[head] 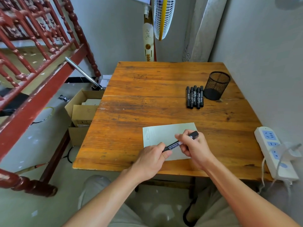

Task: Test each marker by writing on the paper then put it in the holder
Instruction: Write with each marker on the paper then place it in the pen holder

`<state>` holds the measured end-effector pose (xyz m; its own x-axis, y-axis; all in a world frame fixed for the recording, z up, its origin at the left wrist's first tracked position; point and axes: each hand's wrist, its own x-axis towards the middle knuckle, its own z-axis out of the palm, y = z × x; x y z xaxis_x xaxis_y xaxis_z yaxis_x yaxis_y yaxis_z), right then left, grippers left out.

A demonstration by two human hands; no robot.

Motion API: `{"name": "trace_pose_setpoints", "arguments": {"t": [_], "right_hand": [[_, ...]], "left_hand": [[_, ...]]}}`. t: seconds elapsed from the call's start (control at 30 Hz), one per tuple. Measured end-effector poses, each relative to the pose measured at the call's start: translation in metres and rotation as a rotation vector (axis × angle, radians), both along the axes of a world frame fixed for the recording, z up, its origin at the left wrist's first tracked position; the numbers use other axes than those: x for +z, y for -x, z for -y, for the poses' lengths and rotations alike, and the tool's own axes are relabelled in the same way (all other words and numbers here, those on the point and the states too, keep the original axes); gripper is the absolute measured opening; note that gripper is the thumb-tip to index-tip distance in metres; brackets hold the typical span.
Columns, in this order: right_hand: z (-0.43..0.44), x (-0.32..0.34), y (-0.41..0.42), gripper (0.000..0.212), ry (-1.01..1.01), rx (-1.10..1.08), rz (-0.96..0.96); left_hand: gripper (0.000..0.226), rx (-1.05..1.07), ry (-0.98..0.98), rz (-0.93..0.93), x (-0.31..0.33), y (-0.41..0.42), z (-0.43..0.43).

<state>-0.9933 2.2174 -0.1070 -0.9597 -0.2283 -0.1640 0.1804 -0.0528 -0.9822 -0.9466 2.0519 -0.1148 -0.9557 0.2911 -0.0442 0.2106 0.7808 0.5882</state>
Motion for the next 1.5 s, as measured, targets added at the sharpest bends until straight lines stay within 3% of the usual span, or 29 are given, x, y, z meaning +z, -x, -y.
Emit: {"name": "trace_pose_setpoints", "arguments": {"t": [0.17,0.37,0.53,0.77,0.9,1.0,1.17,1.3,1.37,1.5], "right_hand": [[0.011,0.005,-0.007,0.031,0.022,0.017,-0.003],[0.007,0.006,-0.003,0.039,0.072,0.064,-0.016],[0.007,0.007,0.001,0.032,0.051,0.123,-0.034],[0.01,-0.002,0.009,0.037,0.043,0.044,0.019],[0.012,-0.011,0.012,0.04,0.101,0.013,0.109],[0.002,-0.012,0.02,0.042,0.131,-0.008,0.152],[-0.003,-0.014,0.024,0.033,0.092,-0.036,0.152],[0.0,-0.009,0.025,0.022,0.077,-0.09,0.102],[0.007,-0.004,0.03,0.021,0.019,-0.113,0.02],[0.04,-0.002,0.045,0.012,-0.05,-0.126,-0.067]], "left_hand": [[0.021,-0.01,0.021,-0.044,0.007,-0.001,0.001],[0.027,-0.05,-0.164,0.156,0.024,-0.002,0.0],[0.034,-0.03,-0.414,0.39,0.021,-0.005,0.003],[0.026,0.107,-0.396,0.219,0.006,-0.002,0.006],[0.042,0.164,-0.603,0.343,-0.009,0.002,0.016],[0.041,0.201,-0.716,0.429,-0.006,0.01,0.03],[0.038,0.229,-0.515,0.209,-0.016,0.015,0.033],[0.039,0.276,-0.17,-0.184,-0.034,0.011,0.048],[0.041,0.227,0.011,-0.283,-0.041,0.009,0.056],[0.02,0.166,0.174,-0.4,-0.049,0.005,0.058]]}}
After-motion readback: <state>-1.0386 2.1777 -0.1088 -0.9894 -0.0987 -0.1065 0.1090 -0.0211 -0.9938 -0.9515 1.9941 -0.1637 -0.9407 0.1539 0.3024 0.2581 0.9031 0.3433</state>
